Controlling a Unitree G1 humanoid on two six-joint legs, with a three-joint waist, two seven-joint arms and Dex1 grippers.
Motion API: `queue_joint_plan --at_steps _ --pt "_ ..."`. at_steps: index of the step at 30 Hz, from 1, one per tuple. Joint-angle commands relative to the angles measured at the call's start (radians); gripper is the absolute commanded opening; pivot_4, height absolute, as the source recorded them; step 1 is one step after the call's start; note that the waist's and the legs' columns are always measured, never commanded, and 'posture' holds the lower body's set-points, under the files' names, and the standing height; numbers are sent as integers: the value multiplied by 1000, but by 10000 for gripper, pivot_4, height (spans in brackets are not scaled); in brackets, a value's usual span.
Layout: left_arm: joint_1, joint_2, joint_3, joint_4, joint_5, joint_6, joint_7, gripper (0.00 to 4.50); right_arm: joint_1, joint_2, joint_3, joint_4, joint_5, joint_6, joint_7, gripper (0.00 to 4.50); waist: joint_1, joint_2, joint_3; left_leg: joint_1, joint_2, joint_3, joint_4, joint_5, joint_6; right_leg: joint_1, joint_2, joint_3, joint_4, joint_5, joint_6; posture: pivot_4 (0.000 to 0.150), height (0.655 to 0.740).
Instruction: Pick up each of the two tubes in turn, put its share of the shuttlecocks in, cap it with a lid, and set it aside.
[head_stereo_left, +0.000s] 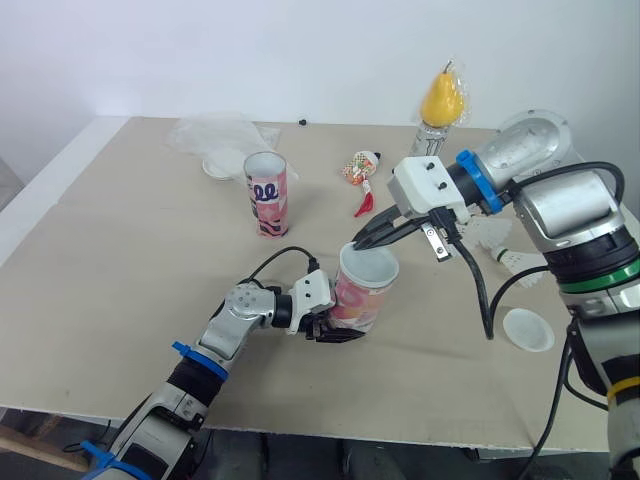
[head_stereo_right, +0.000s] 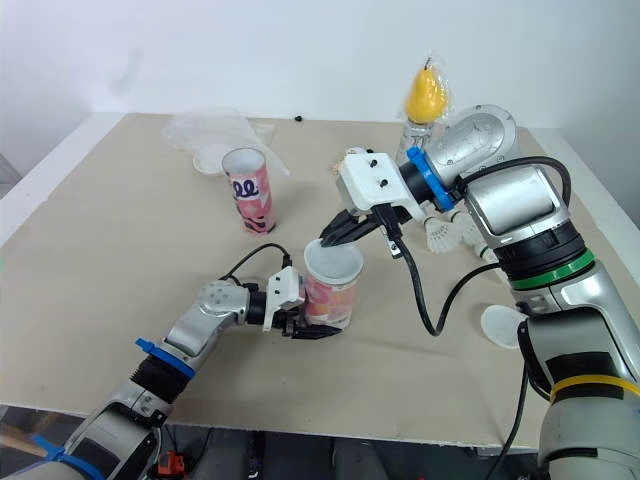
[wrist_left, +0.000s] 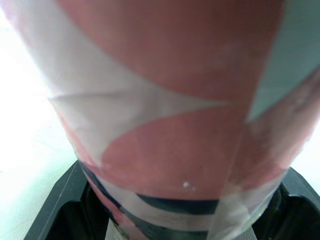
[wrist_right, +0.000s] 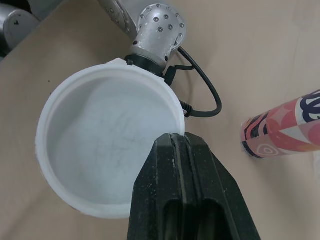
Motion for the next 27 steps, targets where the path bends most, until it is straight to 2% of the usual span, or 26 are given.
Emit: queue_joint_plan --at_steps 1,14,17,20,27 --pt "24 17 -28 27 37 29 -1 30421 -12 -18 -5 -10 7 -15 39 376 0 0 0 0 0 0 0 0 0 0 0 0 0 0 0 1500 7400" --pt "25 16 -25 24 33 39 4 30421 -5 -38 16 -16 24 -17 39 376 0 0 0 0 0 0 0 0 0 0 0 0 0 0 0 1500 7400" --pt "26 16 -24 23 32 42 3 30421 -6 -45 22 -17 30 -5 39 9674 0 0 0 0 0 0 0 0 0 0 0 0 0 0 0 1500 7400" --pt "26 17 -23 22 31 44 3 30421 -7 -41 12 -11 26 -10 39 22157 0 0 0 0 0 0 0 0 0 0 0 0 0 0 0 1500 7400" --pt "24 21 -18 23 29 47 2 30421 -16 -36 -73 -3 81 123 34 22157 0 0 0 0 0 0 0 0 0 0 0 0 0 0 -1 1500 7400"
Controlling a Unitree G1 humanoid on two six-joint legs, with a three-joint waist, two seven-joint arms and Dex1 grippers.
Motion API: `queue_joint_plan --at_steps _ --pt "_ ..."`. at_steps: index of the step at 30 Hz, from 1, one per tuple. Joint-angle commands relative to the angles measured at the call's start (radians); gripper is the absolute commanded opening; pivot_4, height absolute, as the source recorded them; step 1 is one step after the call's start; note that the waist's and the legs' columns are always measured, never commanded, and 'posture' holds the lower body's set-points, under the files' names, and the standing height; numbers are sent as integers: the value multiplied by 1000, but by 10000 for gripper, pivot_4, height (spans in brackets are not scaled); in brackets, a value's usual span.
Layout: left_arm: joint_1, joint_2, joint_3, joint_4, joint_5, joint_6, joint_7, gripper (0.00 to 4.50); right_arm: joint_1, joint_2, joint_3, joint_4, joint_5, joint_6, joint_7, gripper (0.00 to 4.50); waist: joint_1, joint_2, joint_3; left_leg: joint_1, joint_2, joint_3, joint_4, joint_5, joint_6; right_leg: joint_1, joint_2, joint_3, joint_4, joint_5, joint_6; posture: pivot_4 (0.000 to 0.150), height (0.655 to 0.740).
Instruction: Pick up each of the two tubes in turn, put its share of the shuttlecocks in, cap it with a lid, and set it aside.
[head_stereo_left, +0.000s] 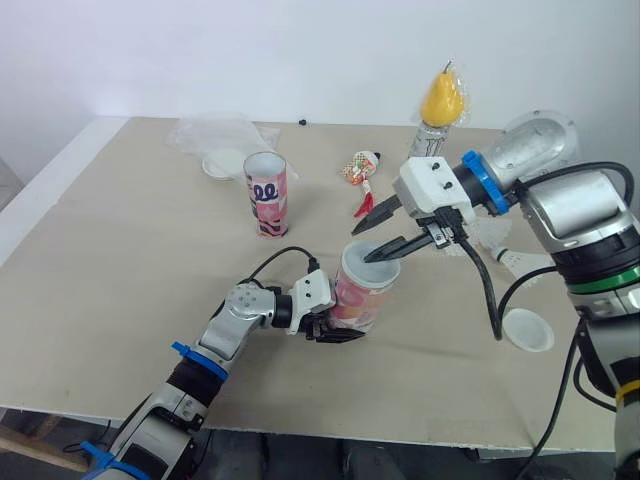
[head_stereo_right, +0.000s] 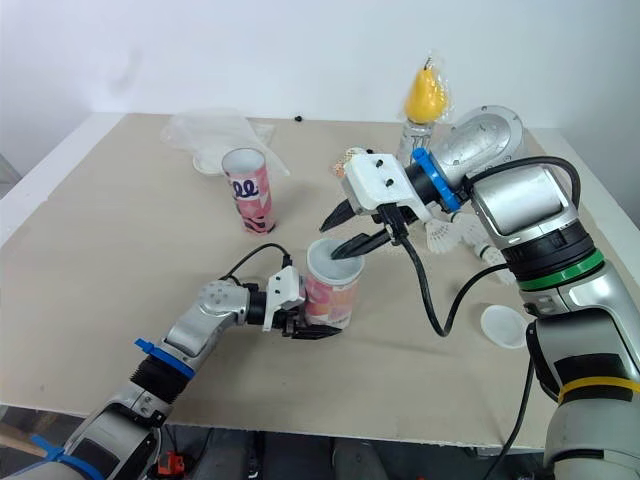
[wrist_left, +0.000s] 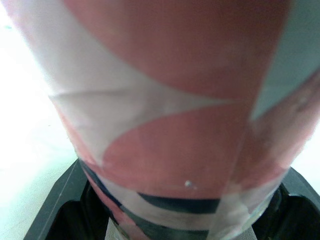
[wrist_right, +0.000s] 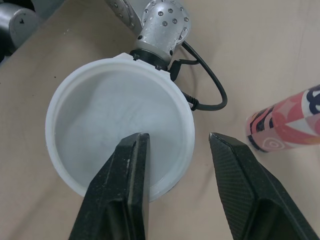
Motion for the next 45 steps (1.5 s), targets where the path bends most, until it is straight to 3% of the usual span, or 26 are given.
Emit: queue_joint_plan --at_steps 1,8,11,14,22,45 --pt "23 21 -18 33 30 28 0 30421 -17 -7 -97 1 52 99 23 22157 0 0 0 0 0 0 0 0 0 0 0 0 0 0 0 1500 7400" --pt "21 26 -13 32 28 31 1 30421 48 -26 -265 -106 226 400 -47 22157 0 0 0 0 0 -1 -1 0 0 0 0 0 0 0 -1 1500 7400" --pt "17 26 -14 35 28 29 -1 30421 136 -40 -297 -208 263 457 -70 13914 1 -1 0 0 0 -1 -2 0 0 0 0 -1 0 -1 -1 1500 7400" --pt "13 24 -14 40 27 28 -3 30421 178 -32 -307 -266 279 493 -108 284 0 -1 0 0 0 -1 -2 0 0 0 0 -1 0 -1 -1 1500 7400" --pt "7 15 -16 50 29 25 -4 30421 184 -7 -236 -258 197 450 -142 284 0 -1 0 0 0 0 -1 0 0 -1 0 -1 0 -1 0 1500 7400" --pt "31 26 -19 25 32 32 14 30421 202 23 -68 -186 -37 217 -17 284 0 -4 -2 4 0 0 -1 -1 -1 0 0 -1 -1 -1 0 1500 7400"
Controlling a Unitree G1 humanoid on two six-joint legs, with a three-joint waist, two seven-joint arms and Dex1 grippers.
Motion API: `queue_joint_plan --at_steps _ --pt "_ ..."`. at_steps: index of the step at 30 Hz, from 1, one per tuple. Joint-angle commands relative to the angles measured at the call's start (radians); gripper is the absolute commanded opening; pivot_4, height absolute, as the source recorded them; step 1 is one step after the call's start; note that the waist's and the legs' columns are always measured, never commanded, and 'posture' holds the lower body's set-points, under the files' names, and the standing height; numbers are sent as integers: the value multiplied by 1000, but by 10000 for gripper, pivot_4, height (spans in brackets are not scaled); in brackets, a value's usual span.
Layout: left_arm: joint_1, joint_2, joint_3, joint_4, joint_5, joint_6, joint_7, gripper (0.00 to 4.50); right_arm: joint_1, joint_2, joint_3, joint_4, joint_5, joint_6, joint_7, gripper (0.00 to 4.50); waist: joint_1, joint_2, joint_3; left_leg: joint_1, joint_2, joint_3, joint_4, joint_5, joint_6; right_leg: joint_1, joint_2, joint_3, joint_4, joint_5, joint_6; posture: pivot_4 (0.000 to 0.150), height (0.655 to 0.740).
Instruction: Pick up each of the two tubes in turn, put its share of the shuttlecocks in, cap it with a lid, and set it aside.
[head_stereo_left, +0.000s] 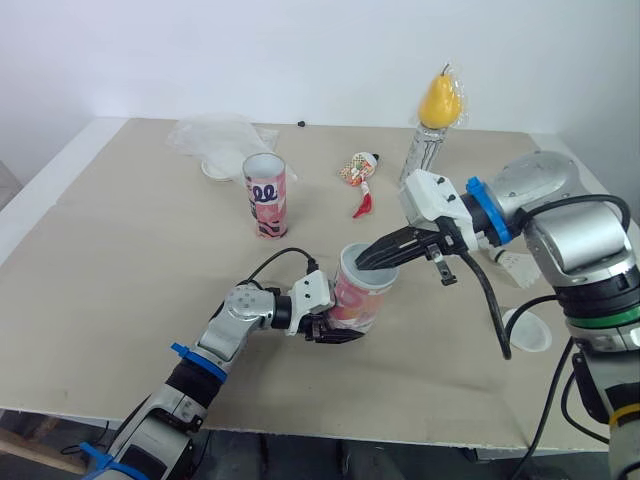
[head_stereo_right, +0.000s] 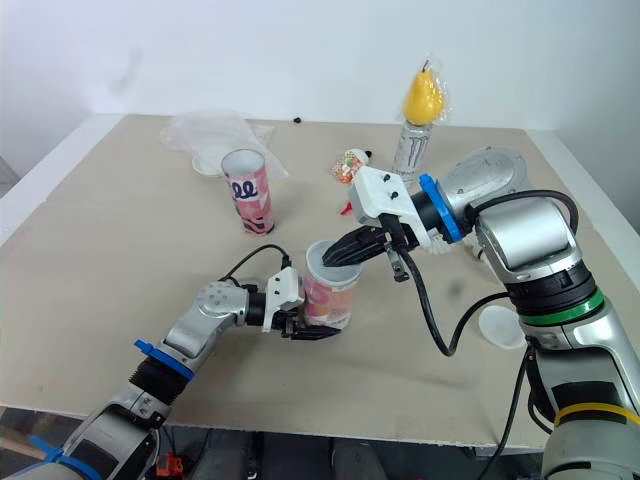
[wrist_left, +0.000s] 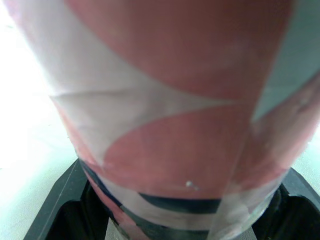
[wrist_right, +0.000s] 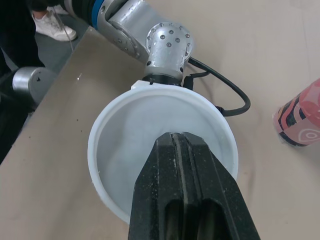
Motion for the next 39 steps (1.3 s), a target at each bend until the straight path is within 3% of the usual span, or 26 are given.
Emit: queue_joint_plan --at_steps 1,12,24,34,39 --pt "24 21 -20 27 33 29 2 30421 15 7 56 12 -54 -31 35 284 0 0 0 0 0 0 0 0 0 0 0 0 0 0 0 1500 7400" --pt "20 16 -21 28 31 35 2 30421 30 25 120 46 -175 -193 69 284 0 -5 -4 4 0 0 -1 0 -1 2 0 0 0 0 -1 1500 7400" --pt "20 10 -18 21 26 41 9 30421 15 8 190 78 -191 -178 87 284 -1 -13 -21 8 2 2 -8 -2 -3 4 -1 0 -7 1 -4 1500 7400" --pt "19 21 -10 24 25 34 6 30421 -14 8 33 60 8 102 84 284 0 -13 -20 12 2 3 -13 -2 -3 8 -2 0 -11 1 -5 1500 7400" --pt "18 26 -8 24 25 33 2 30421 11 -22 -159 38 161 250 11 284 2 -12 -18 3 2 3 -13 -1 -2 4 -1 0 -11 0 -5 1500 7400"
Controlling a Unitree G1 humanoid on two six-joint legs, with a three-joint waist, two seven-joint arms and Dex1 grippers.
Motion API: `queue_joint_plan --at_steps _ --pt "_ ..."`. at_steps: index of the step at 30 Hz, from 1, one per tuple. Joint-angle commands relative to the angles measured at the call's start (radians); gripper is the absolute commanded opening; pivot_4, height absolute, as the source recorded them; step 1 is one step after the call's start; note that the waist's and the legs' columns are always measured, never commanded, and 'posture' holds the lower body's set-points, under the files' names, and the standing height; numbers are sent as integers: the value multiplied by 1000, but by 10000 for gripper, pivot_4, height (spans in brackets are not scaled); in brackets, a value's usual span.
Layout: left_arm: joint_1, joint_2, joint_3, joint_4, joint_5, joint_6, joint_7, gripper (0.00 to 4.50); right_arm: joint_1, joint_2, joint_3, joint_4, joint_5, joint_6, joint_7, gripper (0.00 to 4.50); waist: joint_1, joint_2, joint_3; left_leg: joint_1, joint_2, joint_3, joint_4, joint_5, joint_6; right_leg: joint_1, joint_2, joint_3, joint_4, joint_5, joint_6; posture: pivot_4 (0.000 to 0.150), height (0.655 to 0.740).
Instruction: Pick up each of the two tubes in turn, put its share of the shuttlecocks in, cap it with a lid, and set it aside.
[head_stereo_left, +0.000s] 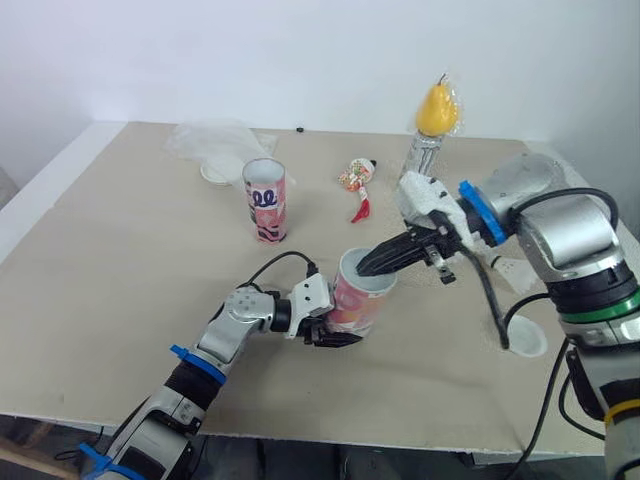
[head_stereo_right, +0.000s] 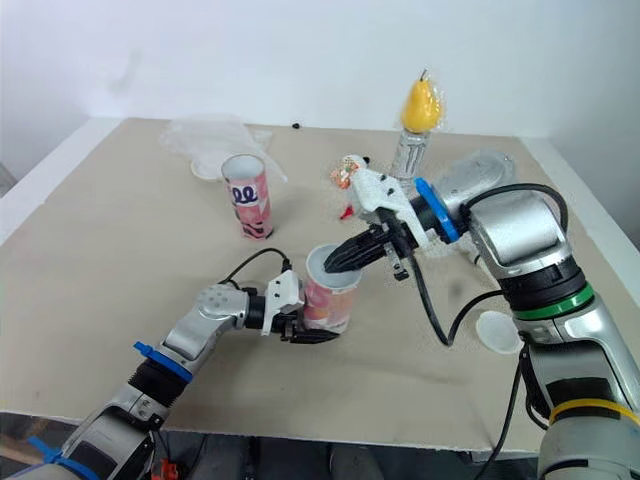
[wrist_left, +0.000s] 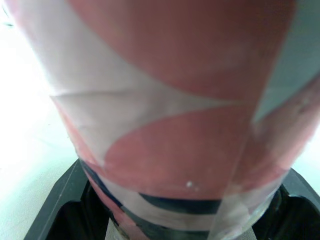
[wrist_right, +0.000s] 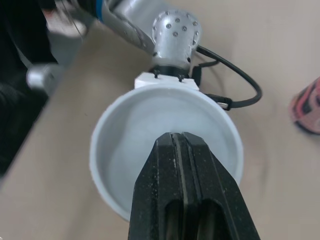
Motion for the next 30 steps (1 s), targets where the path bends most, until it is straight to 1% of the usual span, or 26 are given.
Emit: queue_joint_plan --at_steps 1,4,5,9,10,13,14,16,17,18,19,21,23,24,30 --pt "12 21 -3 31 25 16 5 30421 9 -37 -150 -24 101 98 -41 284 1 1 1 -2 -1 0 0 0 0 -1 0 0 0 2 -2 1500 7400" --pt "12 22 -3 31 25 13 5 30421 39 -41 -257 -23 152 148 -116 284 2 2 2 -2 -1 0 0 0 0 -2 0 0 0 2 -2 1500 7400" --pt "12 22 -4 31 25 12 4 30421 56 -42 -302 -21 168 160 -149 284 1 2 3 -2 -1 -1 0 0 0 -2 1 0 0 0 1 1500 7400" --pt "11 23 -4 30 25 10 4 30421 144 -30 -439 -55 219 191 -274 284 1 2 3 -2 -1 -1 0 0 0 -2 1 0 0 0 2 1500 7400" --pt "11 22 -4 29 25 8 5 30421 187 -24 -474 -77 231 195 -308 284 1 2 3 -2 -1 -1 0 0 0 -1 1 0 0 0 2 1500 7400" --pt "8 15 8 27 24 -6 27 30421 405 41 -605 -157 229 160 -450 284 1 1 4 -2 -1 -2 0 0 1 0 2 0 0 -1 4 1500 7400" --pt "6 11 14 28 21 -8 35 30421 476 59 -621 -175 204 125 -488 5074 2 1 4 -2 -1 -3 1 0 1 1 3 0 0 -1 4 1500 7400" --pt "4 7 23 26 9 -3 37 38179 595 66 -612 -210 161 59 -499 7949 3 1 4 -2 -1 -4 1 0 1 1 3 0 0 0 6 1500 7400" --pt "3 6 26 22 4 -5 35 41169 649 67 -599 -231 149 27 -492 13103 2 2 4 -3 -2 -4 1 0 1 1 3 1 0 0 7 1500 7400" --pt "3 6 29 19 1 -7 34 44884 694 72 -587 -247 139 -1 -490 17276 2 5 5 -3 -2 -4 1 0 1 1 2 1 0 0 7 1500 7400" --pt "2 5 31 17 -2 -11 34 45000 731 79 -576 -262 133 -24 -492 22962 1 6 5 -3 -3 -3 1 0 1 1 2 2 0 0 7 1500 7400" --pt "2 6 37 9 -7 -15 27 45000 802 108 -544 -303 132 -66 -496 30943 -4 7 6 -3 -2 -2 1 0 1 0 2 2 0 0 7 1500 7400" --pt "3 14 39 -2 -9 -21 15 45000 840 120 -511 -323 134 -93 -486 41104 -4 7 6 -1 -2 -3 1 0 1 0 4 2 0 0 6 1500 7400" --pt "3 17 40 -5 -9 -27 10 45000 850 123 -498 -325 135 -104 -484 44033 -4 7 6 -1 -1 -4 1 0 1 0 4 2 0 0 6 1500 7400" --pt "16 56 56 -51 -29 -42 -17 45000 867 135 -380 -312 84 -214 -455 44033 -3 4 8 -2 -2 -4 1 1 1 0 4 2 0 0 6 1500 7400"
